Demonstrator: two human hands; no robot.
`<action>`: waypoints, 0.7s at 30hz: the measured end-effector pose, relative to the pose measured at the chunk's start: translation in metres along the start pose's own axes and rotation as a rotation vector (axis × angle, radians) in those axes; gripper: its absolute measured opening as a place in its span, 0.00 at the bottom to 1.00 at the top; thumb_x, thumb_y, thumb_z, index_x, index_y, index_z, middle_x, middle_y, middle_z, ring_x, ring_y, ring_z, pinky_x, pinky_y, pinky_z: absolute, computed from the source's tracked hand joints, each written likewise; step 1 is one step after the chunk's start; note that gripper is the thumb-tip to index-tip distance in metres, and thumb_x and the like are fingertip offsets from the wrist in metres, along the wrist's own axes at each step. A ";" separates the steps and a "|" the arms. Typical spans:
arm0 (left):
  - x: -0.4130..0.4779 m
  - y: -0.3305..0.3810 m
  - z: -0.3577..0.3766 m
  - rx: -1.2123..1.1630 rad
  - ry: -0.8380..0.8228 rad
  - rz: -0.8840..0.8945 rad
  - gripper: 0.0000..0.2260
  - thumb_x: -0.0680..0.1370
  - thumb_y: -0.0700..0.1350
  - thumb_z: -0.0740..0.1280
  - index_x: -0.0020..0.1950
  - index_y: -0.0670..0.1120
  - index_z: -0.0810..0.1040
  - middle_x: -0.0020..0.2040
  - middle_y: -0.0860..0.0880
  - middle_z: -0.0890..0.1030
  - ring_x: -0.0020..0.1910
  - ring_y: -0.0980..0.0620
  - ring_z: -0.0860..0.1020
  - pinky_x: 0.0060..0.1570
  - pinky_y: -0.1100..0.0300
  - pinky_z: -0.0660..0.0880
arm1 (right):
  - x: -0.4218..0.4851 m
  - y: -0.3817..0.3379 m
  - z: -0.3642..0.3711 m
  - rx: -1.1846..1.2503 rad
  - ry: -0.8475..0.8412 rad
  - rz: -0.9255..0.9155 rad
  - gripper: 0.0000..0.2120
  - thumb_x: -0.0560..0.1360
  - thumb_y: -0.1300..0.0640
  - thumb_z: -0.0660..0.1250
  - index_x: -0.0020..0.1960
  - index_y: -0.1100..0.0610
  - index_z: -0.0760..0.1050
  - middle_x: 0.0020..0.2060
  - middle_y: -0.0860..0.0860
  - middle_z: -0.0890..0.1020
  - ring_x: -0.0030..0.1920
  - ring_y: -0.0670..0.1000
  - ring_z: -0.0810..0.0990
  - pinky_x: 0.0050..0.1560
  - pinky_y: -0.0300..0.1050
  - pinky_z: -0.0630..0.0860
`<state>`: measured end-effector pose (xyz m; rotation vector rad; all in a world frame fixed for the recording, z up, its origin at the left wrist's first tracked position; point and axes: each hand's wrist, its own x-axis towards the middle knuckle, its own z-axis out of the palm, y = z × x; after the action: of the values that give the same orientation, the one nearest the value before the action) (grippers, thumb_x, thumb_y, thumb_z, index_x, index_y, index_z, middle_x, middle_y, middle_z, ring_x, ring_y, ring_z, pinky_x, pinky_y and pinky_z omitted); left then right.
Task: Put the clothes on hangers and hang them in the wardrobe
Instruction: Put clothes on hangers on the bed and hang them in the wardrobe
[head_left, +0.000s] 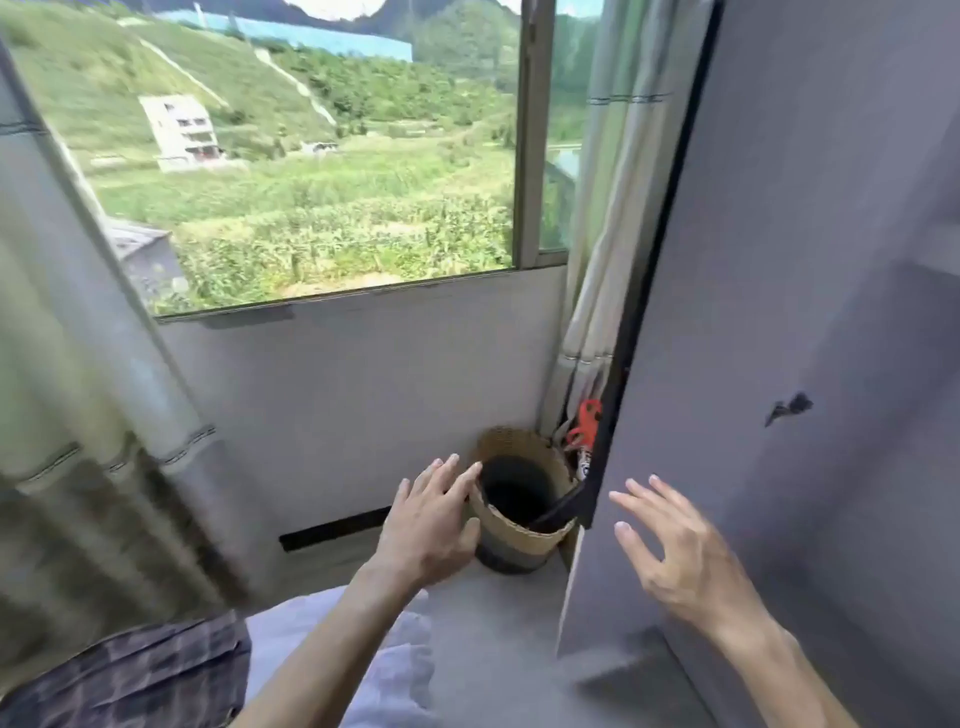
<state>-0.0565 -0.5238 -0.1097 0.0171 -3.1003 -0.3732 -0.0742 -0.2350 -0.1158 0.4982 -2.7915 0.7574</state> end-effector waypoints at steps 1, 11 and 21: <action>0.021 0.032 0.002 0.017 -0.003 0.077 0.31 0.80 0.52 0.60 0.81 0.58 0.52 0.82 0.52 0.52 0.81 0.51 0.49 0.77 0.48 0.52 | -0.005 0.026 -0.019 -0.022 0.032 0.060 0.18 0.80 0.45 0.63 0.69 0.42 0.74 0.71 0.40 0.71 0.76 0.41 0.59 0.74 0.42 0.58; 0.138 0.328 0.054 0.061 -0.039 0.708 0.30 0.81 0.55 0.59 0.81 0.59 0.50 0.82 0.52 0.51 0.81 0.51 0.49 0.78 0.47 0.50 | -0.095 0.228 -0.165 -0.203 0.385 0.539 0.16 0.80 0.47 0.63 0.67 0.46 0.77 0.69 0.45 0.76 0.75 0.46 0.65 0.72 0.43 0.62; 0.167 0.552 0.030 -0.135 0.304 1.173 0.36 0.78 0.47 0.66 0.81 0.57 0.51 0.82 0.48 0.44 0.81 0.45 0.45 0.76 0.38 0.48 | -0.195 0.318 -0.223 -0.309 0.428 0.996 0.20 0.81 0.48 0.62 0.72 0.48 0.71 0.73 0.47 0.71 0.78 0.51 0.59 0.75 0.48 0.60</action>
<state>-0.2283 0.0167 -0.0047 -1.4583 -2.2396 -0.4293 0.0118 0.1907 -0.1256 -1.0473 -2.5281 0.4560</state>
